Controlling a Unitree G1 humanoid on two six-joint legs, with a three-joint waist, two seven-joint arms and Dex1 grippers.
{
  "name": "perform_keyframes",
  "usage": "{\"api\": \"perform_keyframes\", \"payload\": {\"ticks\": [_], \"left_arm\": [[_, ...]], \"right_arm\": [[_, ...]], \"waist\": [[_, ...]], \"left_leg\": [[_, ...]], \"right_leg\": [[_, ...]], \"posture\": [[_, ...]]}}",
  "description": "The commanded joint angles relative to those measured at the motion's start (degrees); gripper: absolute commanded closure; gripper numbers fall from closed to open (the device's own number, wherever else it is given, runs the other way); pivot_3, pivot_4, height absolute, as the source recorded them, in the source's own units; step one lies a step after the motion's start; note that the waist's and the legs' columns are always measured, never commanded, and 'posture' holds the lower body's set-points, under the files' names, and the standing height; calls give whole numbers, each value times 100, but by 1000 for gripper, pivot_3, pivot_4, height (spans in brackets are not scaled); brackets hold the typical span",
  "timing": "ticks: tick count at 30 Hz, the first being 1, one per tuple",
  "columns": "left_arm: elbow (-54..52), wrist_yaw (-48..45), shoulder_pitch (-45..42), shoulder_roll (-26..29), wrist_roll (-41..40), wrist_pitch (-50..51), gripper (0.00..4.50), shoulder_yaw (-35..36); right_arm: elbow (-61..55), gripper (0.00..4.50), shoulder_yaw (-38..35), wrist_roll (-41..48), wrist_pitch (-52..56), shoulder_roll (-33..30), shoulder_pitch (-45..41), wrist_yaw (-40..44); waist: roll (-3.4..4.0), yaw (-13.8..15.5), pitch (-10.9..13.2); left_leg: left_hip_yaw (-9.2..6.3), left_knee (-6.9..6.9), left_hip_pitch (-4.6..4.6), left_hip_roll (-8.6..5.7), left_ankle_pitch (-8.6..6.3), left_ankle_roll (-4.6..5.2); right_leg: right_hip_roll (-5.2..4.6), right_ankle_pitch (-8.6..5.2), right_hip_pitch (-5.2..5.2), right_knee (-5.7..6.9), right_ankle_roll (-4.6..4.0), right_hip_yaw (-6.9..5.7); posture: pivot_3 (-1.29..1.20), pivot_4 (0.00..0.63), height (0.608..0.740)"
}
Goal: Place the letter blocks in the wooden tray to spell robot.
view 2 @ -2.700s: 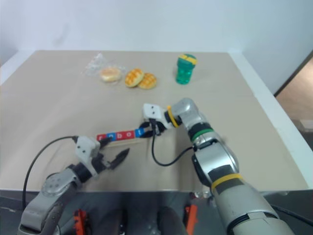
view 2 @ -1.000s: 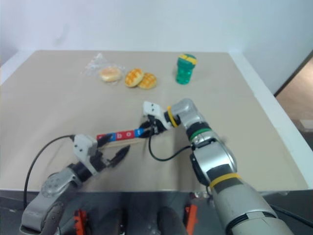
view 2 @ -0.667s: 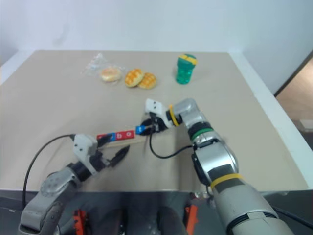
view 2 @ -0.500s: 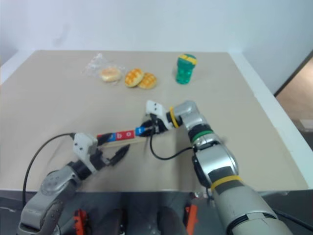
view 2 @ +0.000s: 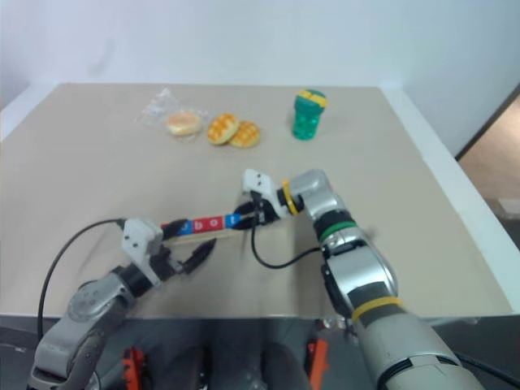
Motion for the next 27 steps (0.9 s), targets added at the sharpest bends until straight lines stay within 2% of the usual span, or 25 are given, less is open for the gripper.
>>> {"api": "perform_keyframes", "payload": {"ticks": [1,3,4,5,6,8,10,11,16,21,24,25,27], "left_arm": [[-117,-7,-26,0,-45,-12,0,0],[-115,-4,-23,-2,-42,-16,0,-2],[-104,-3,-31,-3,-41,-17,0,-3],[-97,-4,-38,-3,-42,-19,0,-1],[-84,-3,-55,-5,-40,-18,0,-3],[-66,2,-74,-12,-36,-20,0,-5],[-61,8,-77,-19,-35,-21,0,-7],[-62,10,-72,-22,-38,-22,0,-6],[-92,22,-16,-29,-32,-30,0,-8],[-170,60,82,-31,-27,-32,0,4],[-206,0,135,46,29,-129,0,24],[-218,-33,153,80,40,-153,0,32],[-238,-133,185,159,13,-176,0,50]], "right_arm": [[-253,2803,-57,89,111,-27,-44,-35],[-287,2803,-63,105,142,-27,-44,-30],[-298,2200,-71,114,151,-25,-46,-34],[-315,2160,-67,119,145,-25,-54,-6],[-318,1522,-60,120,142,-24,-72,29],[-312,1232,-39,110,126,-20,-112,90],[-292,367,-13,89,98,-16,-160,140],[-269,163,2,72,57,-13,-197,165],[-84,163,74,-20,-111,-2,-413,165],[-210,163,-234,259,-85,-35,-493,43],[-788,163,-627,616,-98,-151,-151,-413],[-1047,382,-710,685,-147,-211,39,-565],[-1741,382,-846,828,20,-387,544,-760]], "waist": [[0,0,0],[0,0,0],[0,0,0],[0,0,0],[0,0,0],[0,0,0],[0,0,0],[0,0,0],[0,-1,0],[0,0,0],[0,0,0],[0,1,0],[0,11,0]], "left_leg": [[0,0,0,0,0,0],[0,0,0,0,0,0],[0,0,0,0,0,0],[0,0,0,0,0,0],[0,0,0,0,0,0],[0,0,0,0,0,0],[0,0,0,0,0,0],[0,0,0,0,0,0],[0,0,0,0,0,0],[0,-1,0,0,0,0],[0,-1,-3,0,0,0],[0,-1,-3,0,0,0],[-3,-2,-4,-1,0,0]], "right_leg": [[0,0,0,0,0,0],[0,0,0,0,0,0],[0,0,0,0,0,0],[0,0,0,0,0,0],[0,0,0,0,0,0],[0,0,0,0,0,0],[0,0,0,0,0,0],[0,0,0,0,0,0],[1,0,-1,0,0,0],[-1,-1,-1,0,1,0],[-1,-1,-1,-1,1,0],[-1,-1,-1,-1,1,0],[-3,-4,1,-2,3,-2]], "posture": [[0,150,740],[0,150,740],[0,150,740],[0,150,740],[0,150,740],[0,150,740],[0,150,740],[0,150,740],[0,150,740],[0,150,740],[0,150,740],[0,150,740],[0,150,740]]}}
